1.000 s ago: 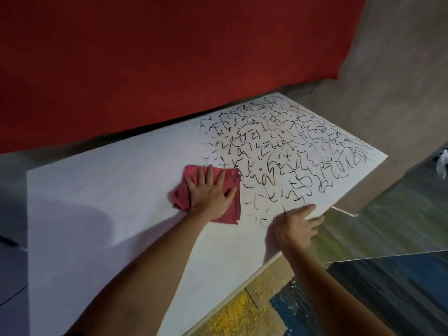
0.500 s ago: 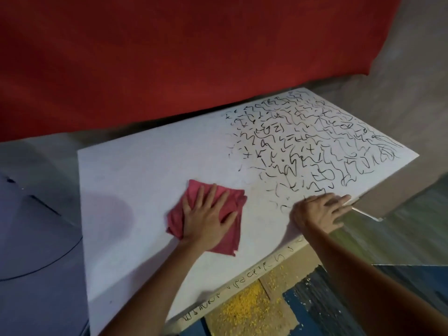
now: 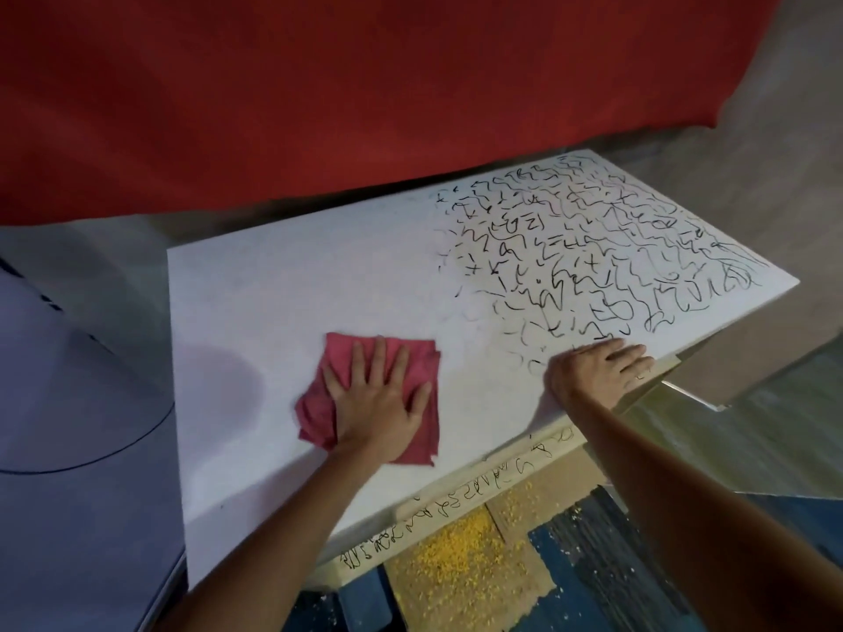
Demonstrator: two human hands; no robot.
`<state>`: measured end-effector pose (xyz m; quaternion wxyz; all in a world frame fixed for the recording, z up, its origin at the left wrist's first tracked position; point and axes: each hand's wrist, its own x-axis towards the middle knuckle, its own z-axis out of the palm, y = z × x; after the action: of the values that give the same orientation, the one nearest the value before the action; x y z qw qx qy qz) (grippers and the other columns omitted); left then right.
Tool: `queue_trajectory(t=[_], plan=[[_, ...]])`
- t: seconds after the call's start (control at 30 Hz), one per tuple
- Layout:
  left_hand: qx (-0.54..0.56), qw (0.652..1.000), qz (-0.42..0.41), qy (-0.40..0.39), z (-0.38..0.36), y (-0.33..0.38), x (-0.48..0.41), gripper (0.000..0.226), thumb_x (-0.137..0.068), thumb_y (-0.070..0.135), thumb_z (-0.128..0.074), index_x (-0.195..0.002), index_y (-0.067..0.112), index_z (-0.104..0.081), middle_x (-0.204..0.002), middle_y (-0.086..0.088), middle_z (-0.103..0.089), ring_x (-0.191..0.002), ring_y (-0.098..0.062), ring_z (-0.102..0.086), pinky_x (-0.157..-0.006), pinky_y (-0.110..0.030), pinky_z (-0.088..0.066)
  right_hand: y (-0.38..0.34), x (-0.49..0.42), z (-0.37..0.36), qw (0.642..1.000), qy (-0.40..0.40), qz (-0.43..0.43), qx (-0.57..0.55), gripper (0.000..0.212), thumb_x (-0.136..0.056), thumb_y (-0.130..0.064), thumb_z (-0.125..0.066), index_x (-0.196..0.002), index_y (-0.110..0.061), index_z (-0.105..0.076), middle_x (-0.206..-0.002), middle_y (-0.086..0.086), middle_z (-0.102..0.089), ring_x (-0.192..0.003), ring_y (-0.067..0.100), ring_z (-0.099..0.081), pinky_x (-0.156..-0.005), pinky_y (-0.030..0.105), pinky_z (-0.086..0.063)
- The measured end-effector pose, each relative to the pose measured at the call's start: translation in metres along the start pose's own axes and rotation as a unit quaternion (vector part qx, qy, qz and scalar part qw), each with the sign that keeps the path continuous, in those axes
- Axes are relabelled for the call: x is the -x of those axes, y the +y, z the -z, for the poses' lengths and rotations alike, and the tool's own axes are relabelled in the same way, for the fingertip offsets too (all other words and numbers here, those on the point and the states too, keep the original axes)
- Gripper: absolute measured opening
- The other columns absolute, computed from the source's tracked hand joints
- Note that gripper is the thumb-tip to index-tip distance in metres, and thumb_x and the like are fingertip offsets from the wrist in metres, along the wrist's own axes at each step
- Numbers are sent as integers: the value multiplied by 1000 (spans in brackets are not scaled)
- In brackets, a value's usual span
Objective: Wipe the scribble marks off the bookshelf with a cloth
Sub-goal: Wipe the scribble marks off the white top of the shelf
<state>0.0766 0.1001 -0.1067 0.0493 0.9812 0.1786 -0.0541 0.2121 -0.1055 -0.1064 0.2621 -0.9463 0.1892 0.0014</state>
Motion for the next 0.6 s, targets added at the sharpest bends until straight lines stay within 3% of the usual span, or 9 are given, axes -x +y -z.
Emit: queue_trajectory(t=[0.1, 0.23, 0.3, 0.4, 0.6], plan=[[-16, 995, -93, 31, -13, 2, 35, 73, -95, 62, -2, -138, 27, -50, -146, -5, -46, -132, -35, -45, -99, -71, -30, 4, -1, 1, 1000, 1, 15, 3, 67, -95, -20, -38, -150, 1, -7, -157, 25, 4, -145, 39, 8, -117, 42, 5], [-26, 994, -98, 32, -12, -3, 28, 71, -96, 62, -9, -130, 26, -59, -139, -5, -54, -124, -35, -54, -89, -72, -39, 8, -17, 14, 999, 34, 6, -14, 46, -93, -23, -45, -135, -4, -38, -150, 24, -19, -139, 39, -16, -112, 47, -15], [-11, 998, -65, 16, -5, 12, 15, 77, -88, 66, -3, -141, 30, -46, -151, -3, -39, -135, -34, -40, -98, -72, -28, 10, -32, 22, 998, 46, -24, -33, 48, -92, -23, -51, -135, -7, -37, -152, 23, -15, -140, 39, -14, -113, 49, -15], [13, 1000, 12, 6, -1, 47, -5, 86, -77, 66, 12, -153, 31, -8, -162, -6, -2, -147, -34, -3, -108, -67, -3, 12, -48, 24, 998, 45, -34, -34, 47, -95, -22, -45, -139, -10, -33, -157, 20, -6, -145, 36, -3, -115, 50, -8], [43, 999, -2, 3, 2, 130, -62, 71, -94, 57, -11, -154, 19, -7, -159, -21, 0, -144, -44, 2, -103, -73, 3, 17, -65, 10, 998, 56, -10, -9, 54, -97, -27, -35, -147, -11, -21, -157, 22, -5, -145, 40, 5, -117, 48, -3]])
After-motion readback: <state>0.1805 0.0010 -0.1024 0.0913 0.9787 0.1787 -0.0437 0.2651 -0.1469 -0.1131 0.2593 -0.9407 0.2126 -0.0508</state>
